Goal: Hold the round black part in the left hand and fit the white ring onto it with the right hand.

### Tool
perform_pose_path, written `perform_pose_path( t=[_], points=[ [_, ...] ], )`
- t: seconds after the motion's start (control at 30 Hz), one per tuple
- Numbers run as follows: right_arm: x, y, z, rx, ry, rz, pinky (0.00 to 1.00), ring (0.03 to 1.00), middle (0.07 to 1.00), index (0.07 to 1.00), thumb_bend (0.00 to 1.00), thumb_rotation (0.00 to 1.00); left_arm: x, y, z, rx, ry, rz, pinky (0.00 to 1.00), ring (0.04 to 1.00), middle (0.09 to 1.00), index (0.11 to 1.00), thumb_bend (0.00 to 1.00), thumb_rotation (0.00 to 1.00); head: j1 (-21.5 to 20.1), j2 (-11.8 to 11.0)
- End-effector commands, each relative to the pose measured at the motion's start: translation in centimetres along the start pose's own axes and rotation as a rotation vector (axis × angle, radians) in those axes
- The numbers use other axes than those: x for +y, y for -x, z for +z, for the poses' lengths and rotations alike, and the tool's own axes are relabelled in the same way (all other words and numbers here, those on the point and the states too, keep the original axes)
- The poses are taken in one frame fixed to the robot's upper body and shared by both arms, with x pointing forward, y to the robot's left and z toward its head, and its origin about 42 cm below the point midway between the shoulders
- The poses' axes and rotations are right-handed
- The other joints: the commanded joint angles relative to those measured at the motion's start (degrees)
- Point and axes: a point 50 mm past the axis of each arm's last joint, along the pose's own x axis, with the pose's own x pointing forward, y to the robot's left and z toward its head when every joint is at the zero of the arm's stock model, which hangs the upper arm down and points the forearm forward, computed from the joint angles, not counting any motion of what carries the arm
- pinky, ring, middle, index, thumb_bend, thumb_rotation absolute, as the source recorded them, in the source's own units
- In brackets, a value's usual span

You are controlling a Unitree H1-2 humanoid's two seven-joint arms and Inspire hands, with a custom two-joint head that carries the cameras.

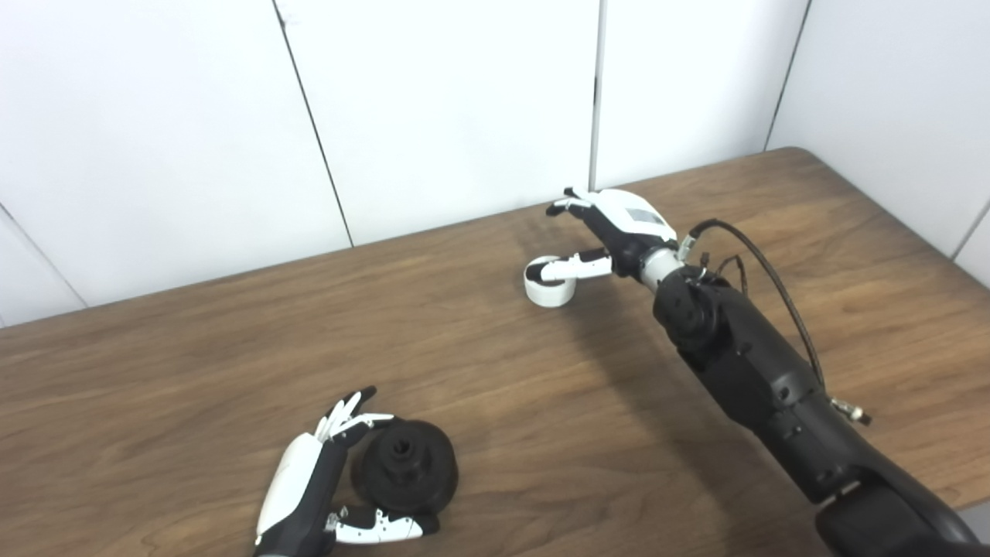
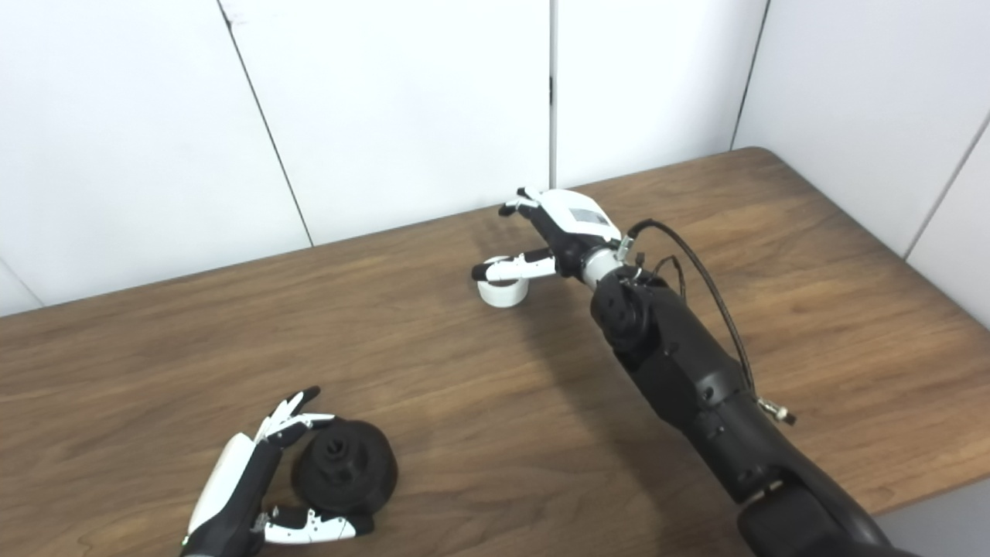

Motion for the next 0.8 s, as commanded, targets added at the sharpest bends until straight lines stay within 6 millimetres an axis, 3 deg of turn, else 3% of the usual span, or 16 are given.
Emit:
perform_pose_path(
  t=[0.0, 0.37, 0.77],
  points=[
    [-2.7, -1.3, 1.0, -0.059, 0.024, -0.030, 0.92, 0.996, 0.994, 0.866, 0.97, 0.81, 0.1, 0.0, -0.1, 0.017, -0.028, -0.019, 1.00, 1.000, 0.969, 0.604, 0.91, 0.20, 0.1, 0.1],
    [0.3, -0.9, 0.0, -0.055, 0.037, 0.068, 0.95, 1.000, 1.000, 0.864, 1.00, 0.83, 0.0, 0.0, 0.0, 0.020, -0.024, -0.013, 1.00, 1.000, 0.966, 0.599, 0.92, 0.19, 0.6, 0.3],
    [1.8, -0.5, 0.1, -0.049, 0.053, 0.102, 0.96, 1.000, 1.000, 0.855, 1.00, 0.69, 0.2, 0.2, -0.1, 0.015, -0.016, -0.010, 1.00, 1.000, 0.968, 0.595, 0.91, 0.18, 0.8, 0.8]
  ],
)
